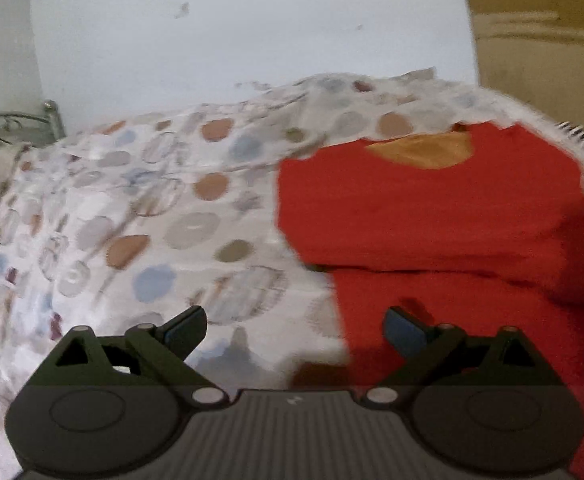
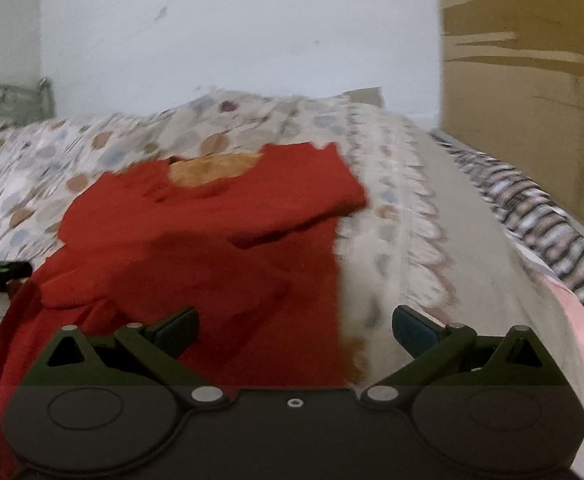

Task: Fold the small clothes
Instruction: 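Release the sleeve on the shirt body and open the left gripper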

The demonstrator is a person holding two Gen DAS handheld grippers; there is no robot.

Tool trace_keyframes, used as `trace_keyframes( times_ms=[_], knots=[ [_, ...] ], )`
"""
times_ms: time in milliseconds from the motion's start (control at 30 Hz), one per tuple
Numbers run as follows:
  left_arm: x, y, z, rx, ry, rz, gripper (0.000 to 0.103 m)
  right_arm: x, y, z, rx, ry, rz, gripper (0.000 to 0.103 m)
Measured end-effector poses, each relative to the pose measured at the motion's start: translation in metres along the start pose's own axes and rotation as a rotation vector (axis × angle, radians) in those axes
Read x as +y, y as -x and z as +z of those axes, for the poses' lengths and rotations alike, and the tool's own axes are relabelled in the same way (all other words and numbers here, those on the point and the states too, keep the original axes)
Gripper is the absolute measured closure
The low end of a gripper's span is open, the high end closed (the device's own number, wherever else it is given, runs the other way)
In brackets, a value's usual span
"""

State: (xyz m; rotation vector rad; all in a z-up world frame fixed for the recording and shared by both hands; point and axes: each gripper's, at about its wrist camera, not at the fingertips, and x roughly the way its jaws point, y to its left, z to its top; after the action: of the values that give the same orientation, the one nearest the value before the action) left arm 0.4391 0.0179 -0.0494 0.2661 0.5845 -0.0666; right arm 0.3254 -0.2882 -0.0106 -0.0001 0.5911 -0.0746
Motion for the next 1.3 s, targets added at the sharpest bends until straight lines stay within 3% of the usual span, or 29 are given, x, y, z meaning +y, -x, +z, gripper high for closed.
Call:
trace_keyframes(
  times_ms=[133, 333, 567, 700, 900, 1033, 1200, 1267, 1300],
  knots=[
    [0.000, -0.035, 0.008, -0.036, -0.034, 0.020, 0.007, 0.016, -0.027, 0.014, 0.011, 0.032, 0.026, 0.001],
    [-0.012, -0.071, 0.022, -0.145, -0.099, 0.023, 0.006, 0.017, -0.059, 0.005, 0.040, -0.004, 0.033, 0.001],
    [-0.012, -0.074, 0.023, -0.263, -0.131, 0.091, 0.013, 0.011, -0.062, 0.000, 0.042, -0.052, 0.062, 0.000],
    [-0.018, -0.080, 0.005, -0.197, -0.207, 0.070, 0.022, 0.018, -0.064, -0.001, 0.044, -0.016, 0.035, 0.000],
    [-0.020, -0.093, 0.014, -0.184, -0.200, 0.095, 0.018, 0.019, -0.065, -0.002, 0.044, -0.006, 0.027, 0.000],
    [-0.011, -0.088, 0.023, -0.243, -0.126, 0.142, 0.036, 0.018, -0.066, -0.002, 0.047, -0.007, 0.029, 0.000],
    [0.006, -0.070, 0.029, -0.330, -0.018, 0.082, 0.064, 0.018, -0.068, -0.002, 0.053, -0.010, 0.035, 0.000],
    [0.007, -0.066, 0.031, -0.348, -0.013, 0.056, 0.087, 0.018, -0.068, -0.002, 0.055, -0.010, 0.035, 0.000],
    [0.006, -0.064, 0.032, -0.347, -0.015, 0.042, 0.092, 0.018, -0.068, -0.002, 0.055, -0.009, 0.034, 0.000]
  ],
)
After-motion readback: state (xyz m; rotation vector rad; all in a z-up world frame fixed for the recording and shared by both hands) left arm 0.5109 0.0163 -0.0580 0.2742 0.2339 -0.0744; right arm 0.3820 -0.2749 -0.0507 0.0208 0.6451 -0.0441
